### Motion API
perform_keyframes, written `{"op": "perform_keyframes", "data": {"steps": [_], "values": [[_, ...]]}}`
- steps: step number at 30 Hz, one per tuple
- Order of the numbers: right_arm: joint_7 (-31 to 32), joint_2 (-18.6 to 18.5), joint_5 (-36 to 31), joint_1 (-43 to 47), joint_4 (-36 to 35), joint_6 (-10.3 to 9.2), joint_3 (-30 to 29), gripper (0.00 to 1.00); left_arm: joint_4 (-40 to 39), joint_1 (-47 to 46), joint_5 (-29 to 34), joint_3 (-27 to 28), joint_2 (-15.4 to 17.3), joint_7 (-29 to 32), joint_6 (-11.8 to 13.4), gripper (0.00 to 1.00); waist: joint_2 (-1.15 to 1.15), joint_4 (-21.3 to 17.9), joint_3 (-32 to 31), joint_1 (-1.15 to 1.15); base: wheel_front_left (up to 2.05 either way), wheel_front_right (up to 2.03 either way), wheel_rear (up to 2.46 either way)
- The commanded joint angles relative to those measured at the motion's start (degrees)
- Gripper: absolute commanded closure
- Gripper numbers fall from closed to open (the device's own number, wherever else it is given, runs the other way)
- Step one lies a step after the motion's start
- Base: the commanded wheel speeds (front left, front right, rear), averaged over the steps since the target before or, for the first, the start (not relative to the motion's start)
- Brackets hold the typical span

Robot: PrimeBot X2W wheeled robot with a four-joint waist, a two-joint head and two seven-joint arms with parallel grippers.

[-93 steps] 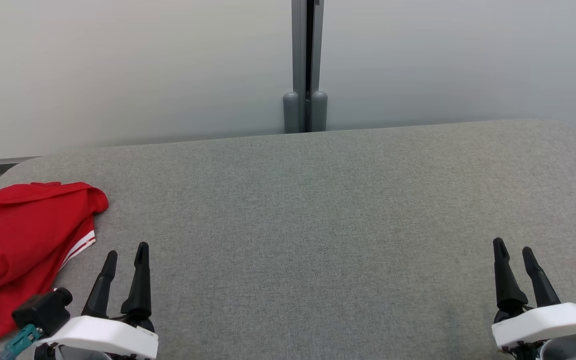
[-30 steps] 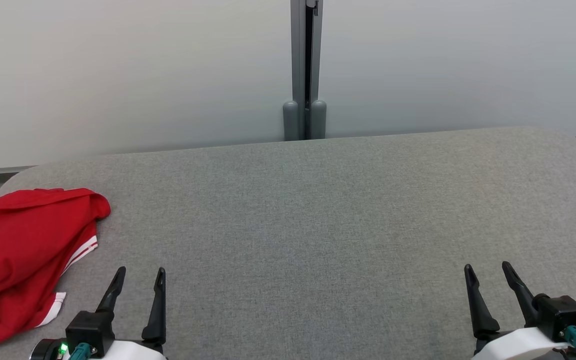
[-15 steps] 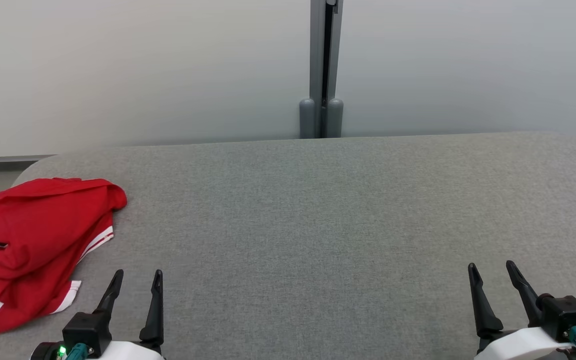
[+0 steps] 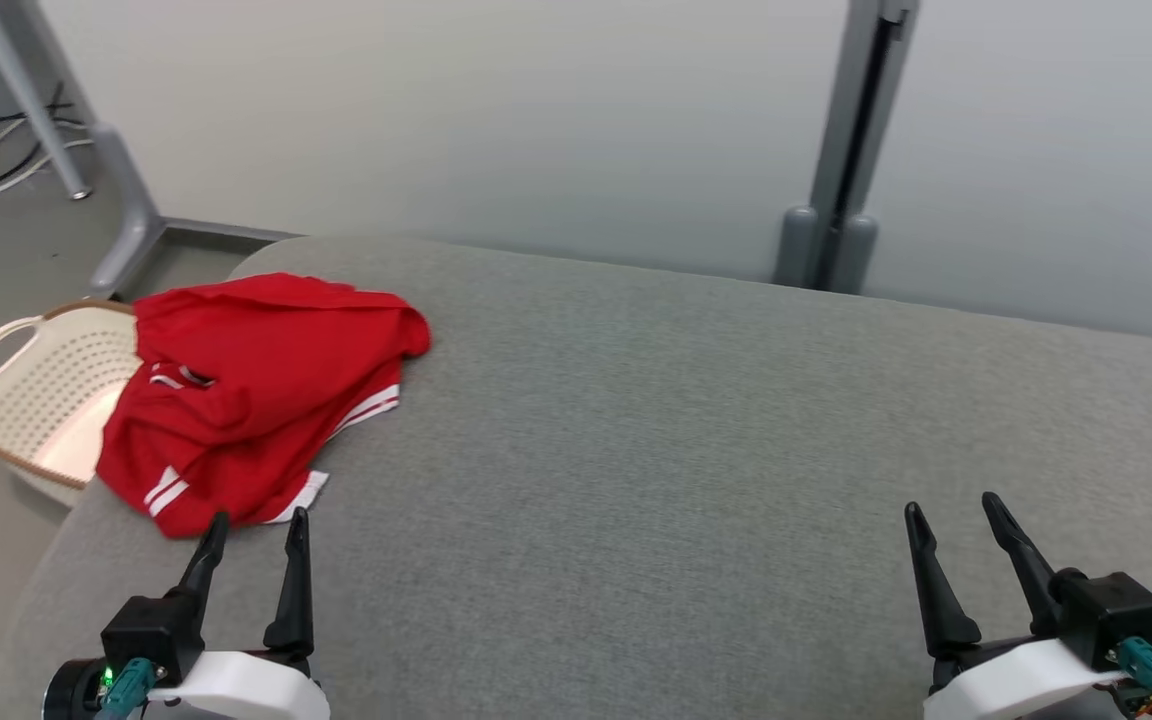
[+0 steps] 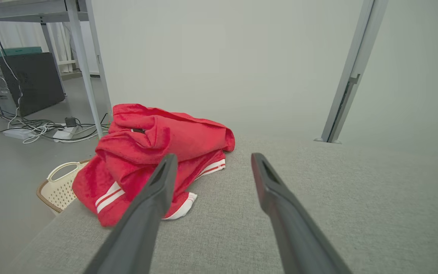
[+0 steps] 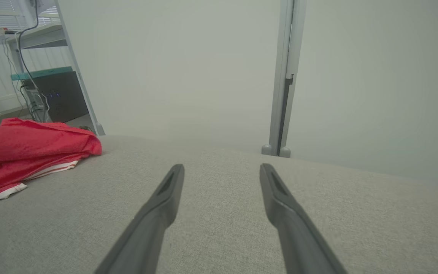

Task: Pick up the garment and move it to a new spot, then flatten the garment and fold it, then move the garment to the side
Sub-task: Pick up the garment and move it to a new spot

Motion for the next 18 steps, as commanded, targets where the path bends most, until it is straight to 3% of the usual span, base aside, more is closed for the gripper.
{"op": "perform_keyframes", "data": {"steps": [1, 7, 18], "values": [[0.4, -0.1, -0.3, 0.3, -0.4, 0.00, 0.3, 0.00, 0.1, -0.8, -0.2, 0.5, 0.2, 0.0, -0.1, 0.00, 0.00, 5.7, 0.0, 0.00, 0.00, 0.00, 0.00], [1.2, 0.3, -0.3, -0.1, -1.5, 0.00, 1.0, 0.00, -0.1, -0.8, -0.3, 2.1, 0.3, 0.0, -0.3, 0.00, 0.00, 12.3, 0.1, 0.00, 0.00, 0.00, 0.00], [1.6, -0.8, 0.5, -3.8, -0.2, -0.01, 3.9, 0.00, -2.1, 0.6, -1.1, 5.5, 0.1, 0.0, 0.2, 0.00, 0.00, 13.4, 1.7, 0.00, 0.00, 0.00, 0.00]]}}
